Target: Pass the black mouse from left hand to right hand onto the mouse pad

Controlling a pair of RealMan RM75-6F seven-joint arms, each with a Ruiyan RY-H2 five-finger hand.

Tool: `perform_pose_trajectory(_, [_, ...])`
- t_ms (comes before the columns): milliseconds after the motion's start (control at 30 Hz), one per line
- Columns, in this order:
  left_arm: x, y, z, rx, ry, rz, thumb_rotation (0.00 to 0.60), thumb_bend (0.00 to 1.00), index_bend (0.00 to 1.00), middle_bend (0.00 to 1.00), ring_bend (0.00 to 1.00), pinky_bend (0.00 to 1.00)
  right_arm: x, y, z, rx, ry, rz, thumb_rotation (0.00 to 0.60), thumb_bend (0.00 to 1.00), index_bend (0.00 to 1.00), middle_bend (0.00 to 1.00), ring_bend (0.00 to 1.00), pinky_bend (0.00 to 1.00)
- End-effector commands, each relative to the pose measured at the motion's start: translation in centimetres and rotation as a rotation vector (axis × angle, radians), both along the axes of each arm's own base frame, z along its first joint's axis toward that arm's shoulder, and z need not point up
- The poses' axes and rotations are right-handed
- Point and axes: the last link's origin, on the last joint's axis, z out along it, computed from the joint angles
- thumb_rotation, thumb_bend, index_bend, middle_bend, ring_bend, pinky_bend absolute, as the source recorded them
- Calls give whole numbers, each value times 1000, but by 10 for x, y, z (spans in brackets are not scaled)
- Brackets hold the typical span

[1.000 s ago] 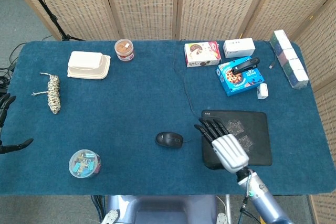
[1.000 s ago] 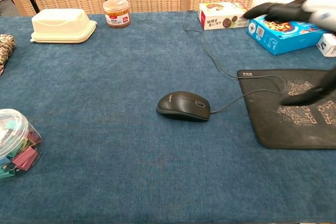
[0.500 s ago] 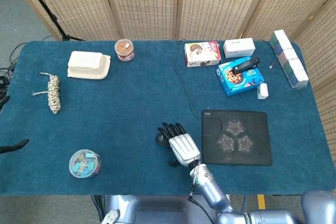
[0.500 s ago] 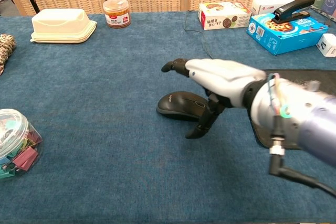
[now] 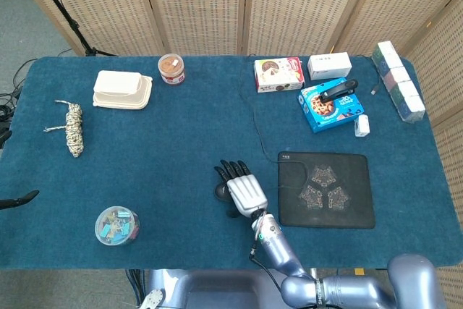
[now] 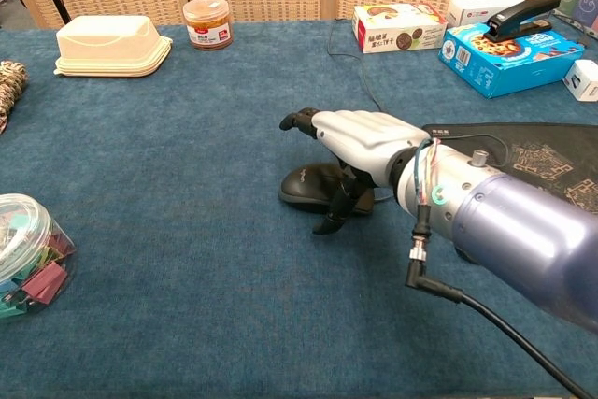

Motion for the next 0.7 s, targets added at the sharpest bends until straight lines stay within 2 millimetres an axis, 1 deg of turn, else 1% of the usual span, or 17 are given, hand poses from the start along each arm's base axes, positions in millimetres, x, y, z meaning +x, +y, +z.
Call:
perform_pose_trajectory(33, [-1,1,1,2,-1,4,600,38,0,0,0,0,-1,-4,0,-6,-6,-6,600,3,157,140,50,128])
perform_pose_trajectory(133, [-1,1,1,1,-4,6,600,38,0,0,0,0,-2,-5,1,2,-17,-18,600,20,202,195,108,216])
perform_pose_trajectory(200, [-1,0,1,-1,-3,6,600,38,0,0,0,0,-3,-6,2,6,-18,-22,600,53,218,218,134,249])
perform_pose_trajectory(300, [-1,0,1,-1,-3,6,600,38,0,0,0,0,-3,-7,3,10,-15,-26,600,105,234,237,151,263])
perform_pose_trajectory(500, [-1,-1,1,-7,-5,6,600,38,0,0,0,0,-5,-7,3,20,1,-30,600,171,265,264,179,307])
perform_pose_trajectory(700, [-2,-2,2,-5,-9,6,600,38,0,0,0,0,-7,-8,-1,22,13,-38,600,204,310,319,234,336])
